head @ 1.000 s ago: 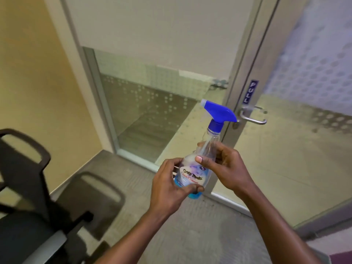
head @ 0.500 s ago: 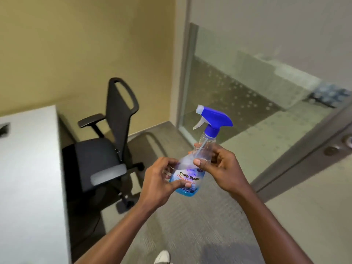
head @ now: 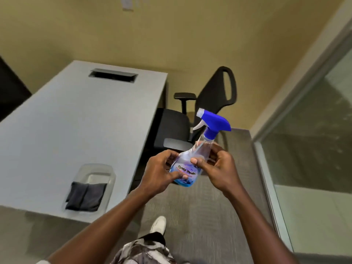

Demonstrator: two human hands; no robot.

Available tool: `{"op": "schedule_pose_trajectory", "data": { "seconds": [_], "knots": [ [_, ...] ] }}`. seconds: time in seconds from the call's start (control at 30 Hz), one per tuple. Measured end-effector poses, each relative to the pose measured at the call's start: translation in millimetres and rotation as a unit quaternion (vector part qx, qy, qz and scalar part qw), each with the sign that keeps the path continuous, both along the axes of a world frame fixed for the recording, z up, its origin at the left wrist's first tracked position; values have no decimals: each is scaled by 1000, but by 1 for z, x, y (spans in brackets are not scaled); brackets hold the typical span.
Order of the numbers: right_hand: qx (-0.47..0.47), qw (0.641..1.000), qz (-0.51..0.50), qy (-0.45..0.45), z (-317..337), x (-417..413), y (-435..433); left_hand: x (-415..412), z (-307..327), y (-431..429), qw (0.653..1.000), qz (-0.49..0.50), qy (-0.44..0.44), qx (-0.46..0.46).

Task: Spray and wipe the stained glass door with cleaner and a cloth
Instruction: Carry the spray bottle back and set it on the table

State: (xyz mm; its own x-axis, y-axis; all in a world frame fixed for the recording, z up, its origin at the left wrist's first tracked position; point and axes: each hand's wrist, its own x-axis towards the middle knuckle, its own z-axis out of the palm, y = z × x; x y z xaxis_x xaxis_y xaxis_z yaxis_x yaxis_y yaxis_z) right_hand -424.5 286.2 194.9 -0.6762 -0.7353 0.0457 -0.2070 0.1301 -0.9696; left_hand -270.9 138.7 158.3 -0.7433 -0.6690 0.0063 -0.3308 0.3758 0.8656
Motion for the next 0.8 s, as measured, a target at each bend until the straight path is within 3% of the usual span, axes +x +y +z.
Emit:
{"op": "schedule_pose_trajectory", "data": {
  "seconds": [0.37,0.8],
  "knots": [
    [68,990,116,48,-22,44,-181,62,-31,-151,994,75,-48,-69],
    [154,968,171,102,-87,85,-336,101,-100,-297,985,87,-148,-19]
  ]
}}
